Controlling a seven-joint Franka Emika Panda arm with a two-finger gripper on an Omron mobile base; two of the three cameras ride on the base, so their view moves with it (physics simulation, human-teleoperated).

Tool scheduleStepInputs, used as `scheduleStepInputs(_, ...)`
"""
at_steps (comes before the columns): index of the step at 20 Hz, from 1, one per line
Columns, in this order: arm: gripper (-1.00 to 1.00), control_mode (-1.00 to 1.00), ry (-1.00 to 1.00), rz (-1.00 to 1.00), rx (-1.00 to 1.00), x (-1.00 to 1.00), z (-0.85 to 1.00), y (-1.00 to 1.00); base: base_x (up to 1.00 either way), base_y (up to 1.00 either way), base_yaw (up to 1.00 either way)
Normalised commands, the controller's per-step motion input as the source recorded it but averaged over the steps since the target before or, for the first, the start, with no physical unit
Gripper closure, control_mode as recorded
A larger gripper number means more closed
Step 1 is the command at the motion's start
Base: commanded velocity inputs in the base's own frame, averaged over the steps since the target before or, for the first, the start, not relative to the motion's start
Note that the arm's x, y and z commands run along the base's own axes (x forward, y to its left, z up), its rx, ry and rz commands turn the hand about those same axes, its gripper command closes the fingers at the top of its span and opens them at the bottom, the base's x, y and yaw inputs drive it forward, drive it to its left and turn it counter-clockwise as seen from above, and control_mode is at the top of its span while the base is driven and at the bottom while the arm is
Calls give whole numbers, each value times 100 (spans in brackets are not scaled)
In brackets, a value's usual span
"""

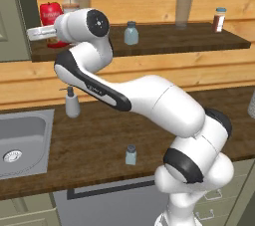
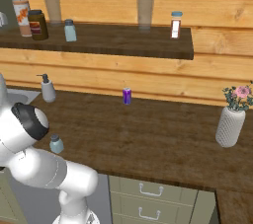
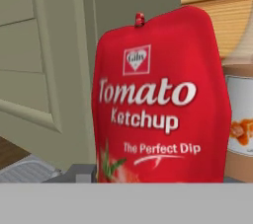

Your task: Put the shaker and condiment bottle from the counter next to their counterparts in the cabinet.

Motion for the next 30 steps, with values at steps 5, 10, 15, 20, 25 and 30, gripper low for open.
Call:
scheduleStepInputs(5, 100, -100, -1, 2, 0, 2, 0, 0, 0, 0, 0)
scheduleStepInputs(10, 100, -100, 0, 0, 0, 0, 0, 0, 0, 0, 0)
scheduleStepInputs(15, 100, -100, 0, 0, 0, 0, -12, -1, 0, 0, 0)
scheduleStepInputs(20, 100, -100, 0, 0, 0, 2, -5, -1, 0, 0, 0)
scheduleStepInputs(25, 100, -100, 0, 0, 0, 15, 0, -3, 0, 0, 0)
scheduleStepInputs(30, 100, -100, 0, 0, 0, 14, -2, -3, 0, 0, 0)
